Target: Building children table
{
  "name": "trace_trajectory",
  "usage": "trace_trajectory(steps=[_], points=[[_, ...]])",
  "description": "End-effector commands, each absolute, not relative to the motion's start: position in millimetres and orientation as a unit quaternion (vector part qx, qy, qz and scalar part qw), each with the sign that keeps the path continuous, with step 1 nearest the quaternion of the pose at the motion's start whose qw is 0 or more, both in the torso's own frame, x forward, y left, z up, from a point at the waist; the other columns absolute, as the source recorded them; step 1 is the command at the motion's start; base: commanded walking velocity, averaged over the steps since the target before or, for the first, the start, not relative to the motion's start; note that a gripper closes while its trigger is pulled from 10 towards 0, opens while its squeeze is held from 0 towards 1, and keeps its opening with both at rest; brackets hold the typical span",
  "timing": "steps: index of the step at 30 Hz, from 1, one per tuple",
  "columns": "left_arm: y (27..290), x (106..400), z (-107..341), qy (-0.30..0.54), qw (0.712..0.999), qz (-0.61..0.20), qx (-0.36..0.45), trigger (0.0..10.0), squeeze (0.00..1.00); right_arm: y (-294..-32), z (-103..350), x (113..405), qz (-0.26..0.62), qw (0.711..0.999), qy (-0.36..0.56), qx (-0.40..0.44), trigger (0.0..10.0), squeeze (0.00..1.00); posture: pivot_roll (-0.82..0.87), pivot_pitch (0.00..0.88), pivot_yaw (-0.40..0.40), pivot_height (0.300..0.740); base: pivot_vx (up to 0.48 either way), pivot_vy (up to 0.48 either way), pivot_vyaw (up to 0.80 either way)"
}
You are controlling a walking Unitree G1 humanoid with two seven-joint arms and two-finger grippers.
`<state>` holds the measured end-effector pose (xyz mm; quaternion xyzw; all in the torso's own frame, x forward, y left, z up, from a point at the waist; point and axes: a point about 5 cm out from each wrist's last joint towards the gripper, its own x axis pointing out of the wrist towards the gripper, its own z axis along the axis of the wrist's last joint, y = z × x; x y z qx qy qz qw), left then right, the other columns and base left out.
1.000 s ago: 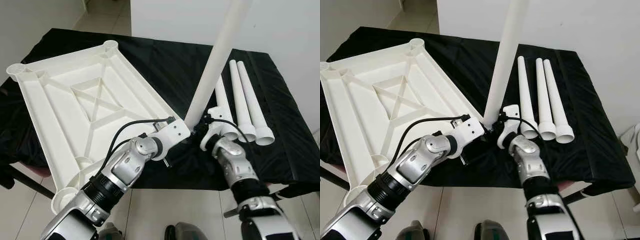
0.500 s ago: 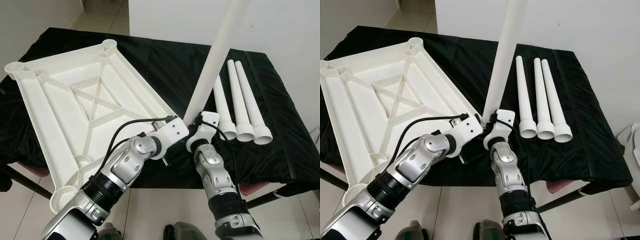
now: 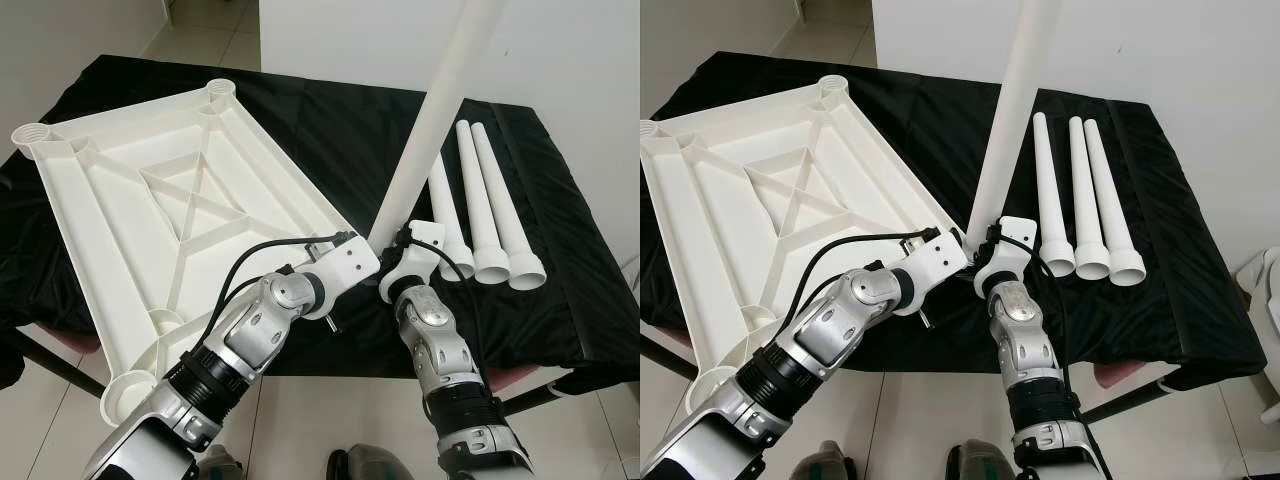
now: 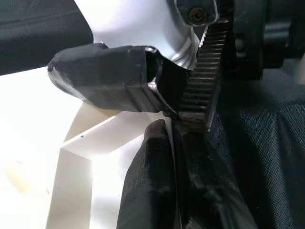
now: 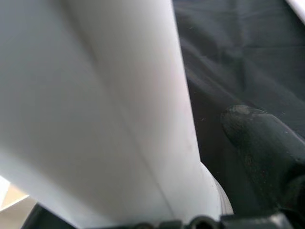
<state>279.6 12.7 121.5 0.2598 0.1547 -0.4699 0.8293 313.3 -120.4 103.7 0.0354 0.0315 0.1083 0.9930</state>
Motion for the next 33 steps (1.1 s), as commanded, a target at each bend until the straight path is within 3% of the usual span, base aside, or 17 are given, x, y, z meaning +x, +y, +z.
trace_trajectory(steps=[1,6,7,11,27,28,29,30,33], points=[[12,266,99,0.205,0.799,-0.499,0.265,10.0,0.00,-145,98,318,0.087,0.994,0.057,0.035,10.0,1.00,-0.05,0.000,-0.046,0.740,0.000,0.000,0.00],[11,267,99,0.204,0.799,-0.500,0.265,10.0,0.00,-148,101,322,0.175,0.982,0.052,0.040,10.0,0.98,-0.06,0.000,-0.043,0.740,0.000,0.000,0.00],[12,267,99,0.204,0.799,-0.500,0.265,10.0,0.00,-149,101,322,0.198,0.978,0.048,0.036,10.0,0.00,-0.06,0.000,-0.037,0.740,0.000,0.000,0.00],[12,267,100,0.204,0.798,-0.501,0.265,10.0,0.00,-146,100,323,0.267,0.963,0.039,0.017,10.0,0.00,-0.06,0.002,-0.032,0.740,0.000,0.000,0.00],[12,268,100,0.203,0.796,-0.504,0.268,10.0,0.00,-151,104,335,0.347,0.937,0.036,0.006,10.0,0.00,-0.06,0.002,-0.023,0.740,0.000,0.000,0.00],[12,268,100,0.203,0.796,-0.504,0.268,10.0,0.00,-152,104,335,0.348,0.937,0.035,0.004,4.8,0.00,-0.06,0.002,-0.023,0.740,0.000,0.000,0.00],[12,268,100,0.203,0.796,-0.504,0.268,10.0,0.00,-152,104,335,0.348,0.937,0.035,0.004,4.8,0.00,-0.06,0.002,-0.023,0.740,0.000,0.000,0.00],[11,268,100,0.203,0.796,-0.504,0.268,10.0,0.00,-153,102,335,0.351,0.936,0.037,0.003,0.0,0.00,-0.06,0.002,-0.025,0.740,0.000,0.000,0.00],[11,267,100,0.203,0.796,-0.503,0.268,10.0,0.00,-156,99,334,0.353,0.935,0.043,0.006,0.0,0.00,-0.06,0.003,-0.025,0.740,0.000,0.000,0.00]])
